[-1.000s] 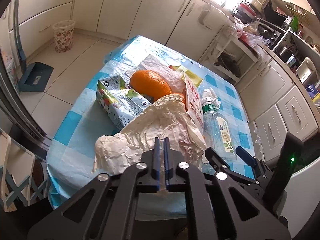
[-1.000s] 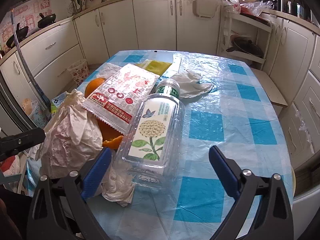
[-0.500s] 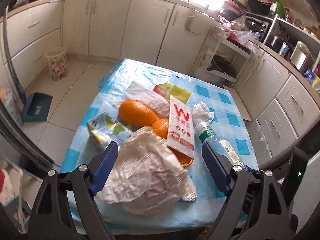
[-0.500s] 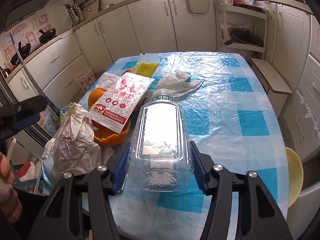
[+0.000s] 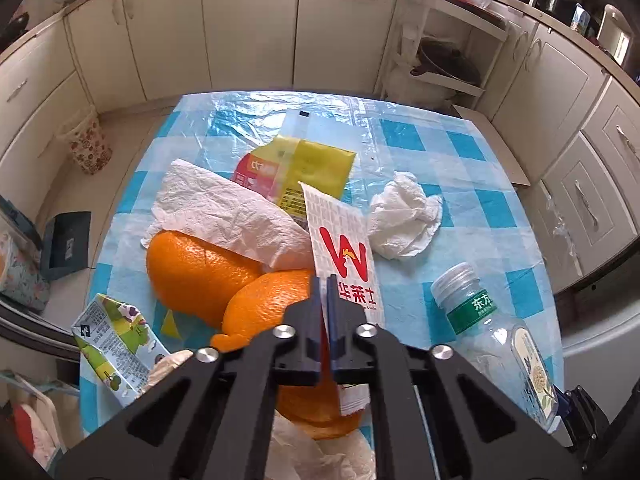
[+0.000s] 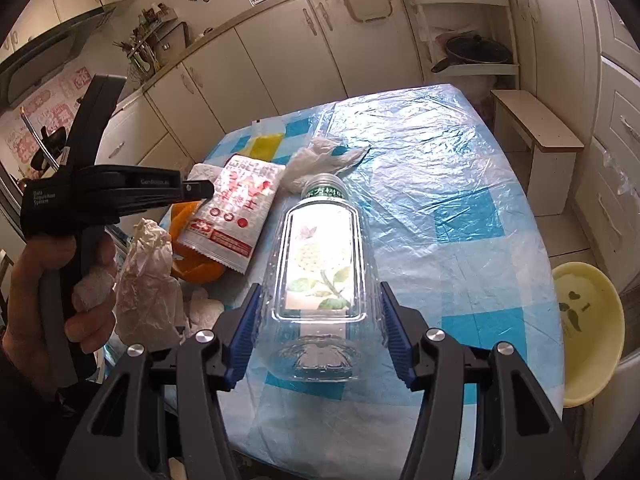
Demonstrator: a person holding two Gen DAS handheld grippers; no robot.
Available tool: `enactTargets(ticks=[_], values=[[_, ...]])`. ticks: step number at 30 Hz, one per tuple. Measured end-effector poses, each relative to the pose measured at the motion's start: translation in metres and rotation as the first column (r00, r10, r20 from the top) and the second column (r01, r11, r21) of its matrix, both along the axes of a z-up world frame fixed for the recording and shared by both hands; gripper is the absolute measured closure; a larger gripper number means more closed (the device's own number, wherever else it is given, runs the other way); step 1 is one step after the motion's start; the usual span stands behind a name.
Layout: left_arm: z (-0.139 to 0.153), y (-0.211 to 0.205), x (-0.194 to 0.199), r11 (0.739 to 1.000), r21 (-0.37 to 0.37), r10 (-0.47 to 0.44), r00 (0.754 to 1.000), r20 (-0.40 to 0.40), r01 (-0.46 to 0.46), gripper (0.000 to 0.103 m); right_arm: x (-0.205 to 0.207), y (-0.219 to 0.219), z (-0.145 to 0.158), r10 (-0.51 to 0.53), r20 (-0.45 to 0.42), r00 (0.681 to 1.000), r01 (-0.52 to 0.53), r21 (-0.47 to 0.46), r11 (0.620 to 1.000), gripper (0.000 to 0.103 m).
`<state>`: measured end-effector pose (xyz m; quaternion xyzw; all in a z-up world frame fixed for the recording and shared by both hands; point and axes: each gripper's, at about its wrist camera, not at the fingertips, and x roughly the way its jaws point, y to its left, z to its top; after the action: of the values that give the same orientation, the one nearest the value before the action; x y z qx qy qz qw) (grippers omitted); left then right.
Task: Collect trash
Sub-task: 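Carry bottle and wrapper to the yellow bucket and open both tools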
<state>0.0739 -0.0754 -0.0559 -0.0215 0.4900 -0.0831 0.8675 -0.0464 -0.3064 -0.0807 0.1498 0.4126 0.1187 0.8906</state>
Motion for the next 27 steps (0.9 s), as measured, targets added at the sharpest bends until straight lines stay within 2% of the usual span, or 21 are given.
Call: enactTargets(ticks=[6, 11, 17, 23, 27], values=[[0.020, -0.014, -0.012, 0.998, -0.049, -0.035, 0.998, 0.042, 0.037, 0.103, -0.002, -0.025, 0.010, -0.033, 0.031, 0.999, 0.032, 0.042, 0.999, 0.047], [0.044, -0.040, -0.030, 0.988, -0.112, -0.096, 0.992, 0.088, 0.105, 0.103, -0.010, -0.061, 0.031, -0.100, 0.081, 0.992, 0.095, 0.065, 0.993, 0.047], [0.069, -0.091, -0.054, 0.949, -0.219, -0.201, 0.971, 0.132, 0.226, 0.103, -0.030, -0.128, 0.052, -0.251, 0.124, 0.960, 0.245, 0.056, 0.968, 0.047], [0.066, -0.158, -0.070, 0.900, -0.298, -0.298, 0.947, 0.119, 0.320, 0.103, -0.035, -0.184, 0.048, -0.354, 0.077, 0.932, 0.358, -0.038, 0.933, 0.047], [0.053, -0.209, -0.079, 0.871, -0.329, -0.355, 0.930, 0.093, 0.366, 0.103, -0.024, -0.212, 0.024, -0.390, -0.026, 0.921, 0.386, -0.095, 0.918, 0.047]])
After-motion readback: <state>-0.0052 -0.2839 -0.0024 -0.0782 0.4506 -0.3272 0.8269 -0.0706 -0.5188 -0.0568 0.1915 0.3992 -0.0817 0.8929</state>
